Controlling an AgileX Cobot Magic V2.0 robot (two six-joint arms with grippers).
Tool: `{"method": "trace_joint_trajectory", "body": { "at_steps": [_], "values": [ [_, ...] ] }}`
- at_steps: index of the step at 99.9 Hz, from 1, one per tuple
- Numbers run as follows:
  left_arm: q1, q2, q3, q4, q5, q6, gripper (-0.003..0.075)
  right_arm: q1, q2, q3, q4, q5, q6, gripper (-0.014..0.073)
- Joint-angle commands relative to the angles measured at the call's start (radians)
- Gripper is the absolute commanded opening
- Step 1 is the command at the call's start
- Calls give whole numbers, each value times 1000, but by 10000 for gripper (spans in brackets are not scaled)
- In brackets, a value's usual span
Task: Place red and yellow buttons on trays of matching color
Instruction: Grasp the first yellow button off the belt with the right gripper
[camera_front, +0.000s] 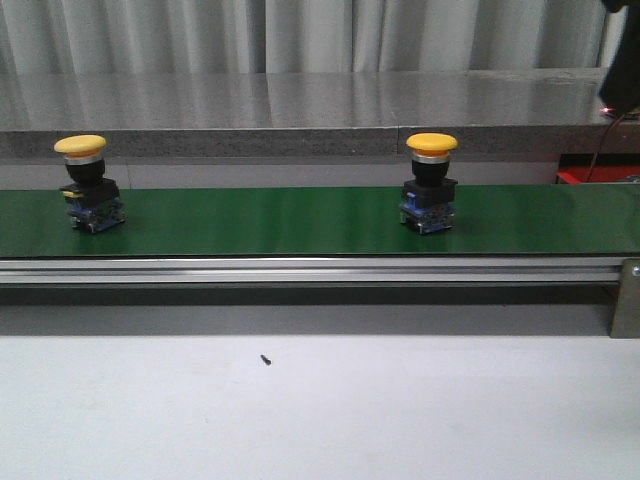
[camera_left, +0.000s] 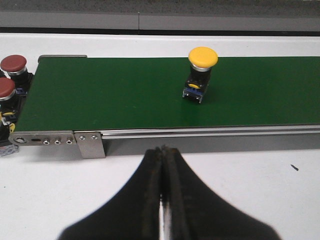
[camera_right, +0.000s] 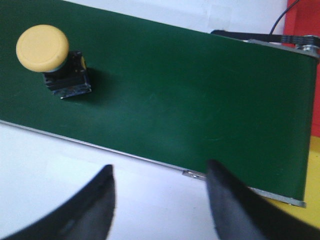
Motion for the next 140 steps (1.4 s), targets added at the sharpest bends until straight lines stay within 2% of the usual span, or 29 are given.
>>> {"method": "trace_joint_trajectory", "body": {
  "at_steps": [1, 14, 37, 48, 72, 82, 94, 104, 124, 140],
  "values": [
    [-7, 4, -26, -20, -74, -1, -20, 8, 45, -106, 4, 34, -8, 661],
    [-7, 4, -26, -20, -74, -1, -20, 10, 139, -215, 27, 141, -47, 640],
    [-7, 4, -26, -20, -70, -1, -20, 10, 277, -386, 164, 294, -209, 640],
    [-7, 4, -26, -20, -70, -1, -20, 10, 336, -439, 195, 311, -264, 640],
    [-7, 4, -26, -16, -75, -1, -20, 10, 451, -504, 193, 297, -292, 633],
    [-7, 4, -26, -16, -77, -1, -20, 10, 492, -519, 173, 294, -292, 551],
    [-7, 4, -26, -16, -77, -1, -20, 9, 510, -519, 161, 294, -292, 332],
    [-7, 4, -26, -16, -77, -1, -20, 9, 509, -519, 161, 288, -291, 217],
    [-7, 4, -26, -25, -77, -1, -20, 3, 477, -519, 160, 303, -276, 214],
    [-7, 4, -26, -25, -73, -1, -20, -39, 411, -506, 153, 318, -254, 214]
  ]
}}
